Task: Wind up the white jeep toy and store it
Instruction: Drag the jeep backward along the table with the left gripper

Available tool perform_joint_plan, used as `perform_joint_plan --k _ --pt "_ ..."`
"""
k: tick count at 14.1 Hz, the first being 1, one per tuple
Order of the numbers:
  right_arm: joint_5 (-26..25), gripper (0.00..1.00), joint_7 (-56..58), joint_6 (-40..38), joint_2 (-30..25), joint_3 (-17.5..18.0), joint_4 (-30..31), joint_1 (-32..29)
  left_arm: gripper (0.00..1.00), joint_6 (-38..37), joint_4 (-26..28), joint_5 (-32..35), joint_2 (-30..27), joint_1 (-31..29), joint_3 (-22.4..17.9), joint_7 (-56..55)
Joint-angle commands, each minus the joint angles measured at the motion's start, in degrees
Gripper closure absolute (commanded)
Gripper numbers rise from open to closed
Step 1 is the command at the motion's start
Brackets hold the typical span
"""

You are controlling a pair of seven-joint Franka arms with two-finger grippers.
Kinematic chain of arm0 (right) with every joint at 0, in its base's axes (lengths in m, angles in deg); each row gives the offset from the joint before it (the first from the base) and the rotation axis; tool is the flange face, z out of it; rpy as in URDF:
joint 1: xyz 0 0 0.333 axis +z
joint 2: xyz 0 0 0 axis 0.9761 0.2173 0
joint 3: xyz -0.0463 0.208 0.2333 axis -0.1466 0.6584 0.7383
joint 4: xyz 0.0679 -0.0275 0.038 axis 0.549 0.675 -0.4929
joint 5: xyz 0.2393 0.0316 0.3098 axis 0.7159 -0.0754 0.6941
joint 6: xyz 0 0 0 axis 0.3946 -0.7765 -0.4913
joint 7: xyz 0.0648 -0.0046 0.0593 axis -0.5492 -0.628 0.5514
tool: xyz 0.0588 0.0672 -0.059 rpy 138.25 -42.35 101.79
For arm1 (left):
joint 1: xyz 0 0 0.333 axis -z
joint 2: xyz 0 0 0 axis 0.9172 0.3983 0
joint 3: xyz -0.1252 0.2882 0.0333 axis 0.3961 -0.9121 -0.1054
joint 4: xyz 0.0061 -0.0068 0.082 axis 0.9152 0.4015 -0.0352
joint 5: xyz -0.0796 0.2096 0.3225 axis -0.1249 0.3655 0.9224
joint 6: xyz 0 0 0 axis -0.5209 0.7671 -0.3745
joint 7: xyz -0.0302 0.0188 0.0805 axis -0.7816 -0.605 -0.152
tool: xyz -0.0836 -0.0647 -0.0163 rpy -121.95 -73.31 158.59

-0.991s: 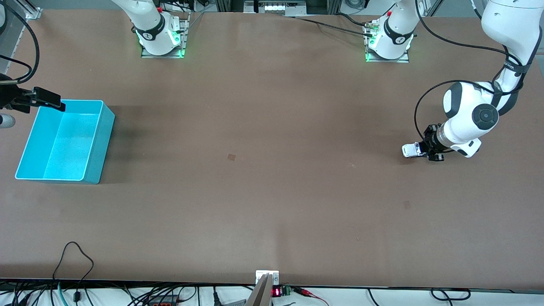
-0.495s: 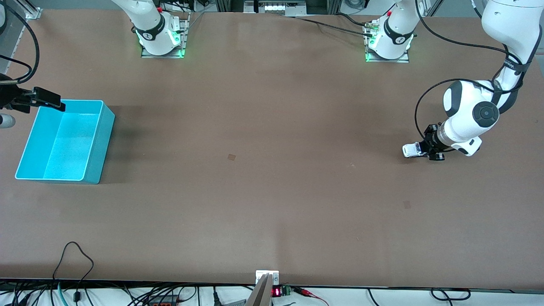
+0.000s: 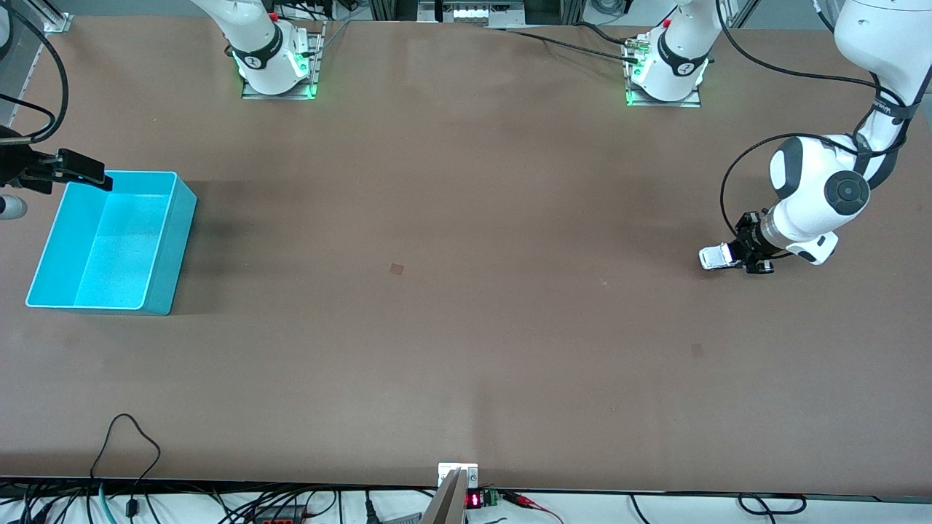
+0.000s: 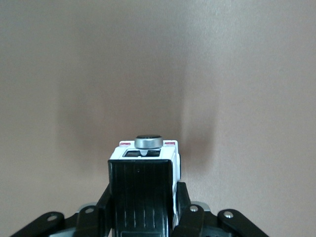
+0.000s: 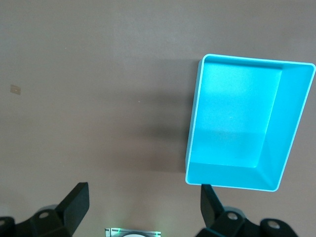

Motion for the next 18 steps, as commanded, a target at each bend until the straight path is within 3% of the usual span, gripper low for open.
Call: perform_joint_plan --k 1,10,18 --pt "0.1 0.0 -0.53 0.23 -1.11 0.34 1.03 0.01 0.64 3.01 1.27 0.54 3.82 -2.72 0.08 2.87" --pt "0.1 0.0 -0.53 0.14 -1.11 0.34 1.03 0.01 0.64 3.01 0.83 0.54 4.61 -8.17 -0.35 13.76" --pt "0.1 0.0 -0.53 0.14 -1.11 0.61 1.03 0.45 0.64 3.01 -1.1 3.52 6.63 -11.68 -0.53 14.47"
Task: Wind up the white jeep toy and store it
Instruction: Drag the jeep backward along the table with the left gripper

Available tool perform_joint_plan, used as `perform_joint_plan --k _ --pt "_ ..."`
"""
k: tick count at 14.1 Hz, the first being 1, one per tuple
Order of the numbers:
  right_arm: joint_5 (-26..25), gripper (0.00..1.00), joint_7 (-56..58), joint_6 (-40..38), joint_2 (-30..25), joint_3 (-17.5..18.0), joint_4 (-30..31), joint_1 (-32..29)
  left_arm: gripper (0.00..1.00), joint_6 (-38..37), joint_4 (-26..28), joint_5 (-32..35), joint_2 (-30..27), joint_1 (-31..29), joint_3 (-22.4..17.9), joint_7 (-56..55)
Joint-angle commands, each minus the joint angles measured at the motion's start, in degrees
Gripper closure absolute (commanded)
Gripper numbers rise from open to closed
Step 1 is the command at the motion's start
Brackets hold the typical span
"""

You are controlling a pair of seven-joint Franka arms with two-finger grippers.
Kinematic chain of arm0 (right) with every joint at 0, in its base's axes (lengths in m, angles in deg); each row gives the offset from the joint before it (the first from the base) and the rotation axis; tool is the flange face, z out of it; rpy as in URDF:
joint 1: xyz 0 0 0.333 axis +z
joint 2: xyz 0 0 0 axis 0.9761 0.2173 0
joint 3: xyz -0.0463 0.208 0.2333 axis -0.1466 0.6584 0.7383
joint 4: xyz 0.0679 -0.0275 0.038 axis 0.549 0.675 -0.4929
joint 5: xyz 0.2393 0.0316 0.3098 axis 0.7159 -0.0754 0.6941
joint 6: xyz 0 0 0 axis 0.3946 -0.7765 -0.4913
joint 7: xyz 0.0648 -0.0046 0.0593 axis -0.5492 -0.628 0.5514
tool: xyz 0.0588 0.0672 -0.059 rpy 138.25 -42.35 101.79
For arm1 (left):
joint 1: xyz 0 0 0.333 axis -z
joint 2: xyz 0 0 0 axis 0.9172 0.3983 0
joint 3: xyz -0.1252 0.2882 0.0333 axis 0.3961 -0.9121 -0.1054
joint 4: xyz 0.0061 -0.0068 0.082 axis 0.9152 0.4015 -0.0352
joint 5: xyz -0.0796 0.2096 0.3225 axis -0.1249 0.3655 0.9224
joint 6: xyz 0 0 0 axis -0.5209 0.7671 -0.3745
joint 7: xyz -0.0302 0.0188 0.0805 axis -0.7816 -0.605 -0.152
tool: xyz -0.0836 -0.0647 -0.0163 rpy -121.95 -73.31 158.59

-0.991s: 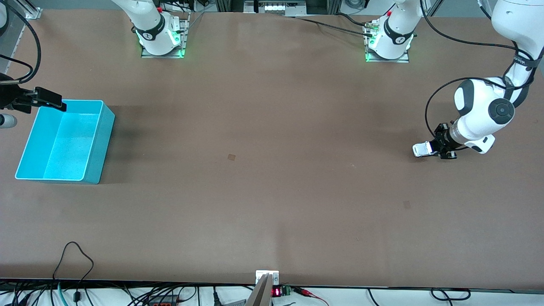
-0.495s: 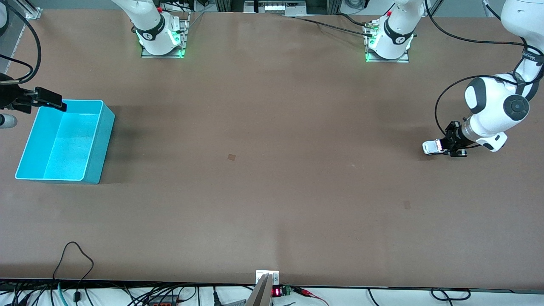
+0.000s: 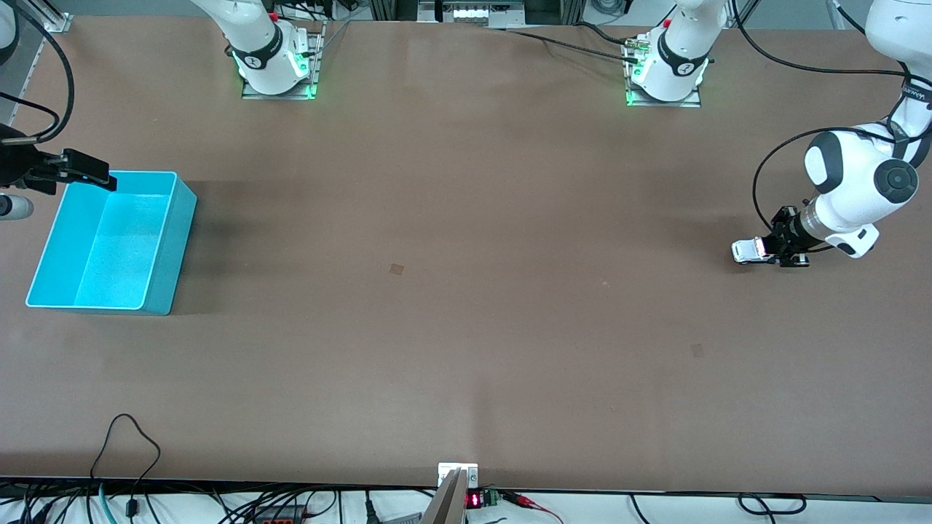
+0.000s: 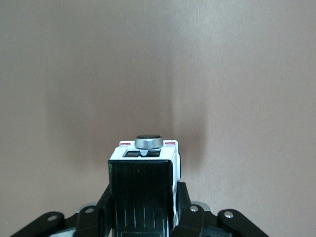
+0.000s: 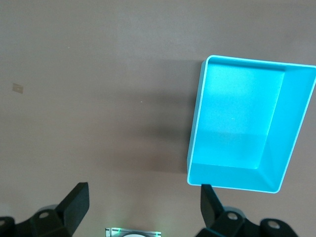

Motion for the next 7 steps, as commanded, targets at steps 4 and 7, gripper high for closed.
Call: perform_joint_plan --k 4,7 --pt "0.1 0.0 -0.44 0.14 -1.11 0.27 1.03 0.17 0.64 1.19 -2.16 3.62 7.5 -4.18 -0.45 1.27" --pt "0.1 0.0 -0.44 0.23 -1.11 0.27 1.03 0.17 0.64 1.01 -3.83 4.23 8.64 -5.76 -0.45 2.93"
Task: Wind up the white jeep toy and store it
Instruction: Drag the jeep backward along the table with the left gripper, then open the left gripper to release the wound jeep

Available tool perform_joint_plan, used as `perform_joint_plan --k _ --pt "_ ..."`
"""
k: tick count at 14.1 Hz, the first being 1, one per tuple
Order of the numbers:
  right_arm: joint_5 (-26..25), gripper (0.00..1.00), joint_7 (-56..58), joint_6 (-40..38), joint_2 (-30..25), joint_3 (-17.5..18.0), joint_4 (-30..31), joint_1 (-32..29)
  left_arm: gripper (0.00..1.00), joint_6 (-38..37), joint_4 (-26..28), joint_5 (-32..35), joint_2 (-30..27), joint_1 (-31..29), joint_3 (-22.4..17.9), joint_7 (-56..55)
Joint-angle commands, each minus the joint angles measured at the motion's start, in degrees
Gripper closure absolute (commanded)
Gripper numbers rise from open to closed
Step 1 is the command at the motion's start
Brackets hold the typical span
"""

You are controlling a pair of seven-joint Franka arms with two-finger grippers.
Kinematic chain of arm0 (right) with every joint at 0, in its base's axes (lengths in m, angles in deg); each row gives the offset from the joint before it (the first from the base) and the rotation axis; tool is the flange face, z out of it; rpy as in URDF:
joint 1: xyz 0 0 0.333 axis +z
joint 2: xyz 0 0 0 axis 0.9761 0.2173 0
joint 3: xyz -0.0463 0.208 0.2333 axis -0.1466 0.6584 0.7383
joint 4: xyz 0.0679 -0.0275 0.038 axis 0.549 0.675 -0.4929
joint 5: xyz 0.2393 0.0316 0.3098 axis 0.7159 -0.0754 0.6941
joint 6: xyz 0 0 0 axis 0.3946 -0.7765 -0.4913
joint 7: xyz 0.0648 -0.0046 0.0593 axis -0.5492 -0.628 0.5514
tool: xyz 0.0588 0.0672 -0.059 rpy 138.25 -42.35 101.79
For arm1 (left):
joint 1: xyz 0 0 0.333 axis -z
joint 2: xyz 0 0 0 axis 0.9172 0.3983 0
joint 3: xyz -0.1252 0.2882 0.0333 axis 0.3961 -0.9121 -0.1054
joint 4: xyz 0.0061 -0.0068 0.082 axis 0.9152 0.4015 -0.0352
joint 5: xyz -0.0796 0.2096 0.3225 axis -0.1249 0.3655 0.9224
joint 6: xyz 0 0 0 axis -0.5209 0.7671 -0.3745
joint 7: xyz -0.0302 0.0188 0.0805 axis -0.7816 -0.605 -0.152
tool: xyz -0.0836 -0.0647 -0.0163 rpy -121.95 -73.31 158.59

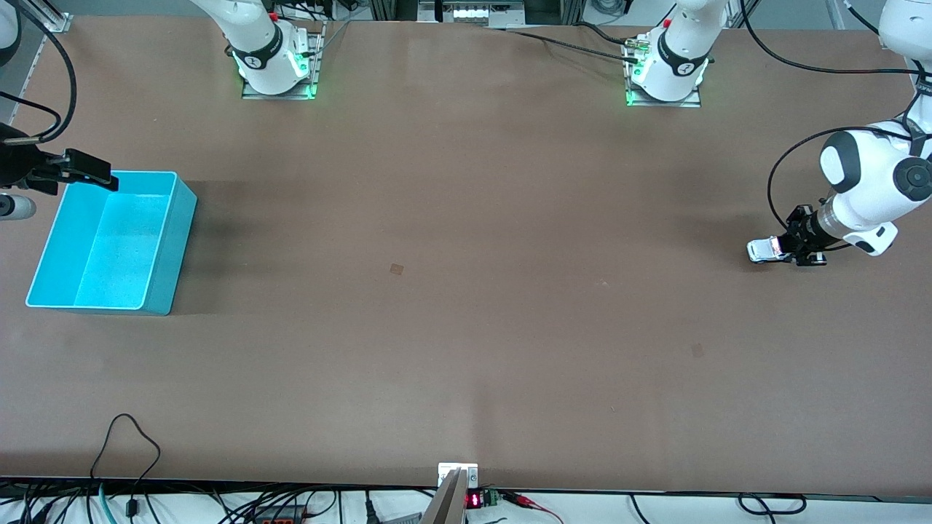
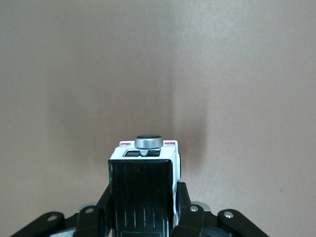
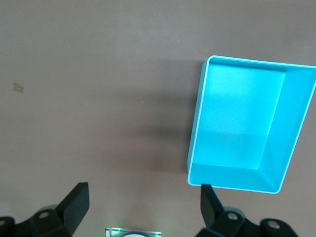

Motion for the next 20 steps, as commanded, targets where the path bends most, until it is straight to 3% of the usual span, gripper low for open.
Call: perform_joint_plan --k 1,9,10,11,14,20 --pt "0.1 0.0 -0.44 0.23 -1.11 0.2 1.03 0.22 0.64 1.3 -2.32 2.55 7.9 -2.85 -0.44 2.88" --pt "0.19 0.0 -0.53 0.32 -1.11 0.29 1.03 0.22 0.63 0.95 -3.82 2.64 9.48 -4.52 -0.44 5.35" --pt "0.19 0.0 -0.53 0.32 -1.11 0.29 1.03 0.22 0.44 0.77 -3.9 2.64 9.05 -4.52 -0.44 6.14" --pt "0.27 0.0 -0.53 0.32 -1.11 0.29 1.03 0.22 0.0 0.51 -3.82 2.73 7.82 -4.43 -0.44 7.45" --pt "0.36 0.0 -0.53 0.4 -1.11 0.29 1.03 0.22 0.0 -7.02 -5.3 2.64 2.64 -4.17 -0.09 9.83" --pt "0.45 0.0 -0.44 0.4 -1.11 0.29 1.03 0.13 0.0 -23.91 -11.81 1.85 -1.85 -3.03 3.17 10.01"
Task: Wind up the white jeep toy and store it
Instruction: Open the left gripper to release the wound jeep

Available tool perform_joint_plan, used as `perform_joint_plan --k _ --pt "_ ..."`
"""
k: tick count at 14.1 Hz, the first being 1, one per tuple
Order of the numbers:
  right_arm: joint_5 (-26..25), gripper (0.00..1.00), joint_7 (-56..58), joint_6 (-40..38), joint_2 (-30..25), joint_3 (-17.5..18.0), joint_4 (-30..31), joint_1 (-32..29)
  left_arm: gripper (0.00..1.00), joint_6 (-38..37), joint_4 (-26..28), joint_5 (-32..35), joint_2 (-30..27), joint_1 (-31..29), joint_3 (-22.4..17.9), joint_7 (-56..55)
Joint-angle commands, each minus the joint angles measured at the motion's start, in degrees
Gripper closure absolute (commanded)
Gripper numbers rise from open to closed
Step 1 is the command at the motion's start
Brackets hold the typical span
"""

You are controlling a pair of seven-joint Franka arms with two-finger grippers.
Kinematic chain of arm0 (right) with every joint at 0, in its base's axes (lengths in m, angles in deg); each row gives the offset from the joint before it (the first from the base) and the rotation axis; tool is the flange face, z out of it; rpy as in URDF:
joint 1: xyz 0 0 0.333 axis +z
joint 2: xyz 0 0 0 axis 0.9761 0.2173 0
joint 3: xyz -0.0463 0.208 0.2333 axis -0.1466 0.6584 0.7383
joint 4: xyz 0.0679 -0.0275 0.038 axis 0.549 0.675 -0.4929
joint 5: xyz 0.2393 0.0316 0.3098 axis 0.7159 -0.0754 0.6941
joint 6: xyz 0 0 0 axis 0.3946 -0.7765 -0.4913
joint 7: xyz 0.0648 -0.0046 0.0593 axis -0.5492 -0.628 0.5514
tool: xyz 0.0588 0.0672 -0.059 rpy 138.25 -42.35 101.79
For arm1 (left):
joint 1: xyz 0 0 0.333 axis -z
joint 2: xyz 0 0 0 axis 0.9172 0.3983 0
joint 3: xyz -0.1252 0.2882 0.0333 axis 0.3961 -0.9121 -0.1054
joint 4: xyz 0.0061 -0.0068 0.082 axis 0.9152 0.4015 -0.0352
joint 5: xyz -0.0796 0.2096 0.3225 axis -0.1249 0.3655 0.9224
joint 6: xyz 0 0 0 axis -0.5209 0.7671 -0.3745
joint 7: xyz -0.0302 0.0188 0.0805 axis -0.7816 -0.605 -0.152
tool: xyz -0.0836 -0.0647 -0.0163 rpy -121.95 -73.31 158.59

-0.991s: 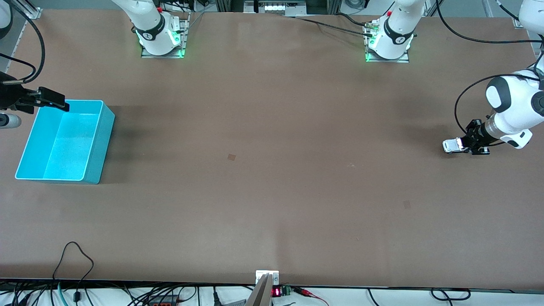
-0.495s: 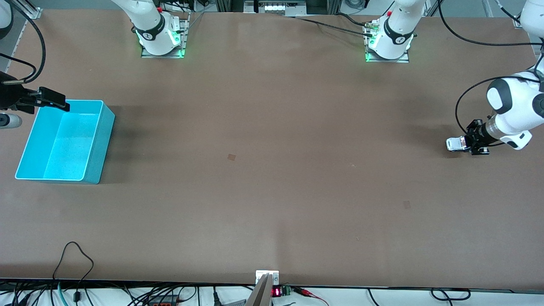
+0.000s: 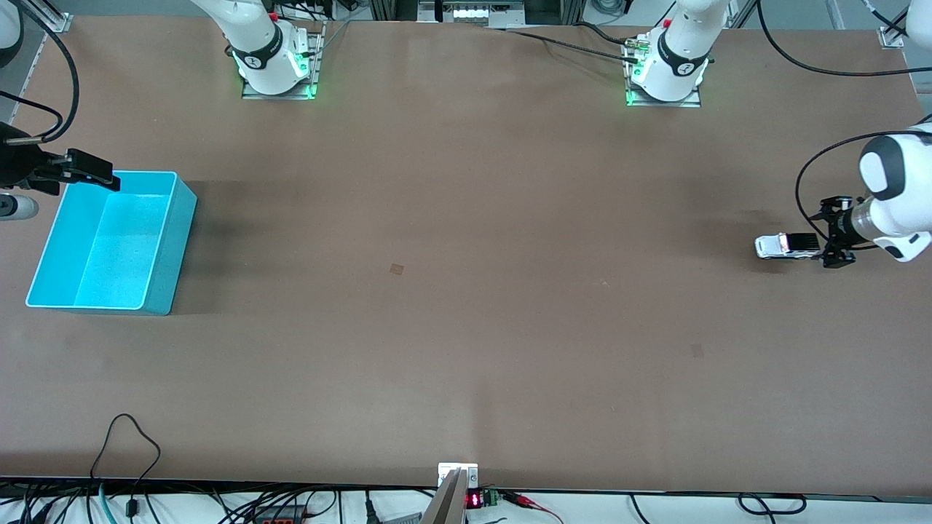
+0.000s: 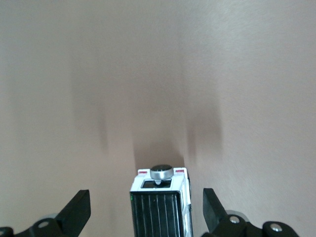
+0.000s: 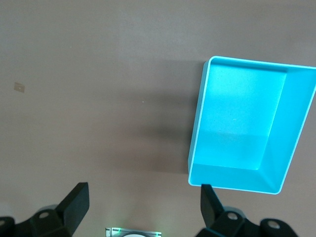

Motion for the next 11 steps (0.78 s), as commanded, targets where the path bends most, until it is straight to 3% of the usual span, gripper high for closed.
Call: perform_joint_plan --k 1,11 --pt "0.44 0.0 -0.44 0.49 -1.11 0.13 1.03 0.01 0.0 -5.22 -1.77 0.72 -2.22 0.2 1.24 0.87" --pt "0.44 0.0 -0.44 0.49 -1.11 0.13 1.03 0.01 0.0 -5.4 -1.77 -0.69 -3.98 0.46 3.52 0.78"
